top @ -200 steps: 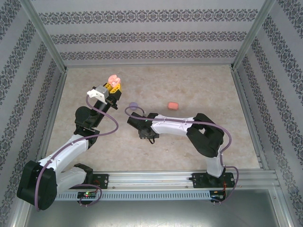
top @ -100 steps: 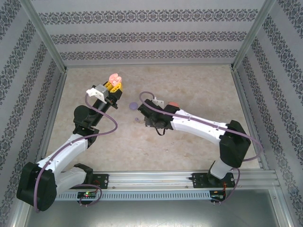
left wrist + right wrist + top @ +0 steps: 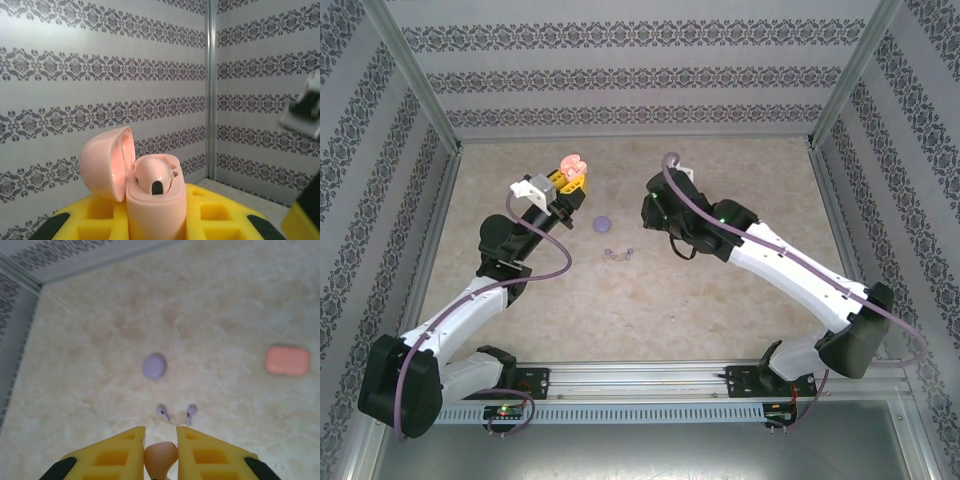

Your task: Insert the wireless bluetooth earbuds into the charging case

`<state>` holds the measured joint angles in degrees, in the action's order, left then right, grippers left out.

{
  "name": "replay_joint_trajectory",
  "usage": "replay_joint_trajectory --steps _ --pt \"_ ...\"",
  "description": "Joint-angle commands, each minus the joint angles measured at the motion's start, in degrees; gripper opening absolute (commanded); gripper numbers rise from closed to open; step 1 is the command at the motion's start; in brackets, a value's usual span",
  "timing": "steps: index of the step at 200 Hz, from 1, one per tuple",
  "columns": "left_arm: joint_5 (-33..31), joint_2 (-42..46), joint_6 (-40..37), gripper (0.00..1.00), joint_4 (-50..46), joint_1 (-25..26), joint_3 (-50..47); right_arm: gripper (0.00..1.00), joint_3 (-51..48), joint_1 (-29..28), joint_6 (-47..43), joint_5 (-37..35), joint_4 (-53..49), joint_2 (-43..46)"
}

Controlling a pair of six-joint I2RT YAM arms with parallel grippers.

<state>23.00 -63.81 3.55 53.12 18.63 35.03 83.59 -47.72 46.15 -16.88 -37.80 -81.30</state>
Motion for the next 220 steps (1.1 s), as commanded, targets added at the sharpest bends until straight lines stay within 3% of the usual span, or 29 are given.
replay_joint_trajectory --steps 1,71,220 --pt "3.9 -1.3 0.8 0.0 1.5 -0.1 1.9 0.21 3.9 0.8 -3.5 0.9 1.0 1.7" --pt "7.8 -4.9 -5.4 0.0 -0.2 4.2 4.2 0.21 10.8 1.1 -7.3 3.8 6.0 2.3" --pt "8.7 -10.6 -8.4 0.0 -2.2 9.8 9.6 0.21 2.6 0.1 -4.6 7.0 21.5 3.7"
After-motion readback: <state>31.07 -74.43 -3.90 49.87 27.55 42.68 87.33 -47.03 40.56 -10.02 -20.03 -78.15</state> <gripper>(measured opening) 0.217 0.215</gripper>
